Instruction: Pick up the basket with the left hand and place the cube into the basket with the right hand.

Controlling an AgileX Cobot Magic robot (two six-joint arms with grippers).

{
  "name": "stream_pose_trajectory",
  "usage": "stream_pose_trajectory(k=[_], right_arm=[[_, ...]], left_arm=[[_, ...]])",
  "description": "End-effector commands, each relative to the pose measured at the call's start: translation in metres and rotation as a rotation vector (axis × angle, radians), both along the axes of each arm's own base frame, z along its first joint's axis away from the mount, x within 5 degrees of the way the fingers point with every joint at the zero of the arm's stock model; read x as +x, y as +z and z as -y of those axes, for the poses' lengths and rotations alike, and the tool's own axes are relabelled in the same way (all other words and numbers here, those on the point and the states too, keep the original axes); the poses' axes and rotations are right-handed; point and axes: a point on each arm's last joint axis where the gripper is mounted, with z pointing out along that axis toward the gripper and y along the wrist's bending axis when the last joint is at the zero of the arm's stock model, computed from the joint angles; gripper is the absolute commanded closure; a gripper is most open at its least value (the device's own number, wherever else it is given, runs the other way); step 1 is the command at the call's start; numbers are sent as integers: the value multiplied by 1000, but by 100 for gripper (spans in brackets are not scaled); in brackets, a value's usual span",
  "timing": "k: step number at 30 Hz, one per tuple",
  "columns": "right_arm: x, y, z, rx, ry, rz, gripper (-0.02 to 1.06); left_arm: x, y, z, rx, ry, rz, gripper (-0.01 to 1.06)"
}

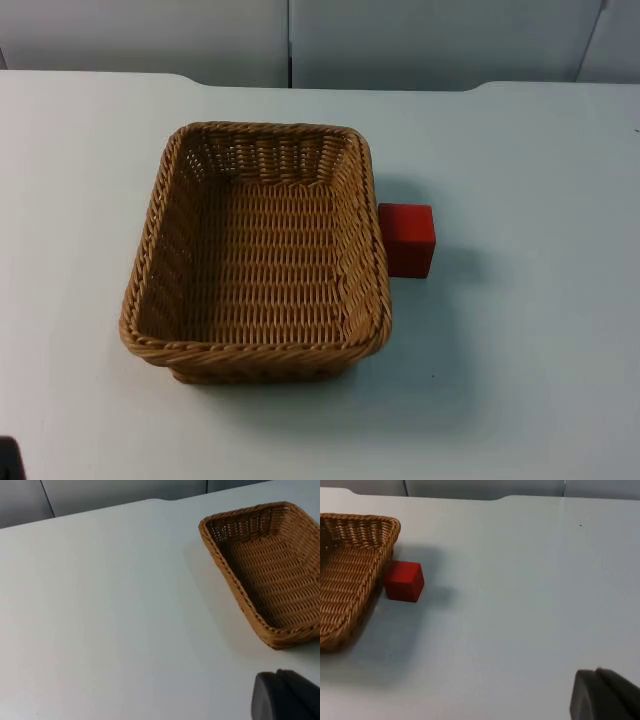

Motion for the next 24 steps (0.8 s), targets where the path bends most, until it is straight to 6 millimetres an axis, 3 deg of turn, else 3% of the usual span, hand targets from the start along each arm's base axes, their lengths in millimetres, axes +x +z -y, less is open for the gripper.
stream_pose_trajectory(k=[1, 4, 8, 10, 13, 14, 17, 18, 19, 21, 23, 24], right_arm=[[0, -1, 0, 0, 6, 7, 105], [0, -1, 0, 0, 6, 7, 105], [0, -1, 0, 0, 6, 7, 105], [0, -1, 0, 0, 6, 7, 105], [0, -1, 0, 0, 6, 7, 105], [0, -1, 0, 0, 6, 7, 105], [0, -1, 0, 0, 6, 7, 105], [0, -1, 0, 0, 6, 7, 105], [0, -1, 0, 0, 6, 7, 105], [0, -1, 0, 0, 6, 7, 105], [0, -1, 0, 0, 6, 7, 105], [0, -1, 0, 0, 6, 7, 105]], left_arm=[[0, -1, 0, -9, 1, 4, 105], [0, 0, 3, -37, -12, 9, 105], [3, 10, 15, -223, -69, -17, 105], [23, 16, 27, -329, -155, -145, 105], [61, 14, 39, -331, -274, -312, 105], [61, 14, 39, -331, -274, -312, 105], [112, 1, 46, -329, -345, -439, 105], [112, 1, 46, -329, -345, -439, 105], [136, -7, 48, -362, -347, -454, 104], [166, -20, 51, -398, -343, -507, 97], [192, -32, 53, -415, -338, -578, 82], [192, -32, 53, -415, -338, -578, 82]])
